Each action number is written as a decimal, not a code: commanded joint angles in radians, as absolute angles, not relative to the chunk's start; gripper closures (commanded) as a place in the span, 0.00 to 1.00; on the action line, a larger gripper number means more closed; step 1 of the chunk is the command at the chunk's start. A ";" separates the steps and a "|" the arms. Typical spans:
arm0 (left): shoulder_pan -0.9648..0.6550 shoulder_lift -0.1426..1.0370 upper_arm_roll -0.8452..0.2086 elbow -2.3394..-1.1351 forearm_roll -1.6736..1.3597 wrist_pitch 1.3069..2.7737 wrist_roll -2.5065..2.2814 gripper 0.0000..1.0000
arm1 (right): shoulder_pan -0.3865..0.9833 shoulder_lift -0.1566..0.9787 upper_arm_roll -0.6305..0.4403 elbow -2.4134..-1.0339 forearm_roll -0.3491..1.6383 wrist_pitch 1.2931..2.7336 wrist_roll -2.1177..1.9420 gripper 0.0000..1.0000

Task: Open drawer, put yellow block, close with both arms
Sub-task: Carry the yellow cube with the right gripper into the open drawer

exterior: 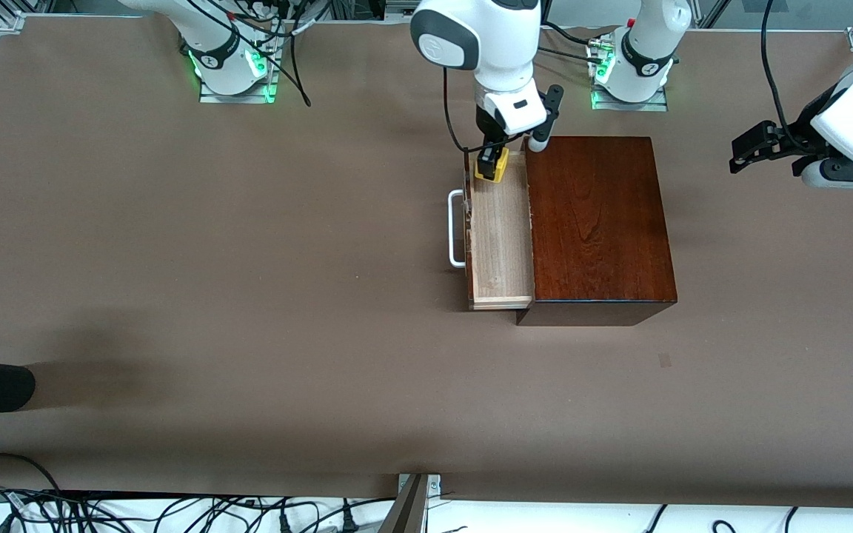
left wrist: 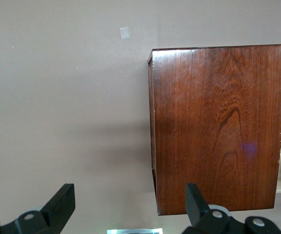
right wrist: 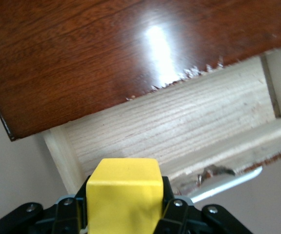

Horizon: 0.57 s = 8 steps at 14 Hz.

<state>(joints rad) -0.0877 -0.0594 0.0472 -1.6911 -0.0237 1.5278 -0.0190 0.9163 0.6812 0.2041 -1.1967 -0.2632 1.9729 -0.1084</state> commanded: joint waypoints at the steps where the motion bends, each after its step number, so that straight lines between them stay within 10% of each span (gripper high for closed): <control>1: -0.094 -0.043 0.043 -1.644 -0.034 1.500 -0.008 0.00 | 0.922 0.729 0.193 -1.132 -0.281 1.968 -0.193 1.00; 8: -0.100 -0.043 0.041 -1.644 -0.034 1.500 -0.012 0.00 | 0.920 0.805 0.190 -1.132 -0.282 2.051 -0.273 1.00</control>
<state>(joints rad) -0.0934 -0.0591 0.0405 -1.6813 -0.0237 1.5261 -0.0190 0.9162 0.7758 0.1906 -1.1739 -0.2650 2.0525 -0.2440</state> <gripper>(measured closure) 0.000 0.445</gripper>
